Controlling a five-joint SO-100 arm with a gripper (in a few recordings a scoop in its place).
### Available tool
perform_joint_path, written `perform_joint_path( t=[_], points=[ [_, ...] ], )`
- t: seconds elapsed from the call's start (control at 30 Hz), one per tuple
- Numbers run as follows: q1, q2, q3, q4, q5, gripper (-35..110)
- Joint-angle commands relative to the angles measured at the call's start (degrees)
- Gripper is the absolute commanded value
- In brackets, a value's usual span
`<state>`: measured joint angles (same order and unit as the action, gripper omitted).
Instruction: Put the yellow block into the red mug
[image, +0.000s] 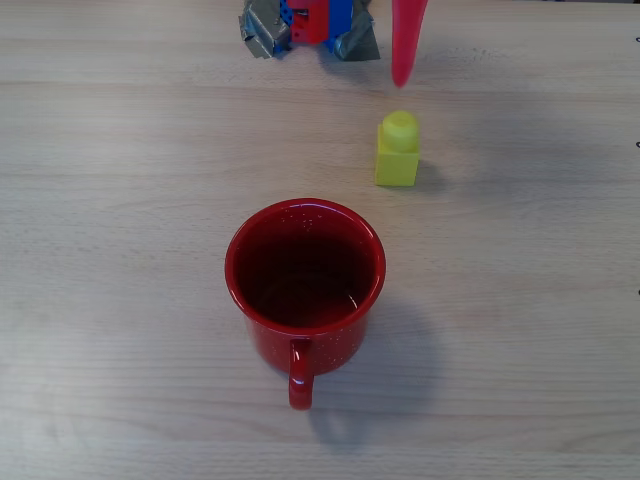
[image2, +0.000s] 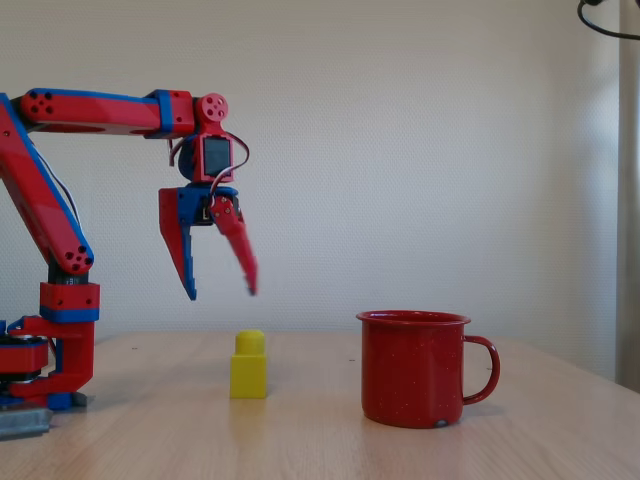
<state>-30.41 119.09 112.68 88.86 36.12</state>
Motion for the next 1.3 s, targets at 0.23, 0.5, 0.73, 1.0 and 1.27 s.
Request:
perform_joint_path(
  t=[0.23,0.5,0.73,1.0,1.27],
  points=[
    [0.1,-5.0,-1.7,-6.7,1.8,42],
    [1.4,-8.2,3.6,-14.6,0.0,42],
    [2.6,-10.4,6.0,-18.0,-3.3,42],
    [4.7,-14.2,6.2,-22.0,-5.8,41],
    [5.4,-17.4,6.1,-24.7,-6.3,40]
  ],
)
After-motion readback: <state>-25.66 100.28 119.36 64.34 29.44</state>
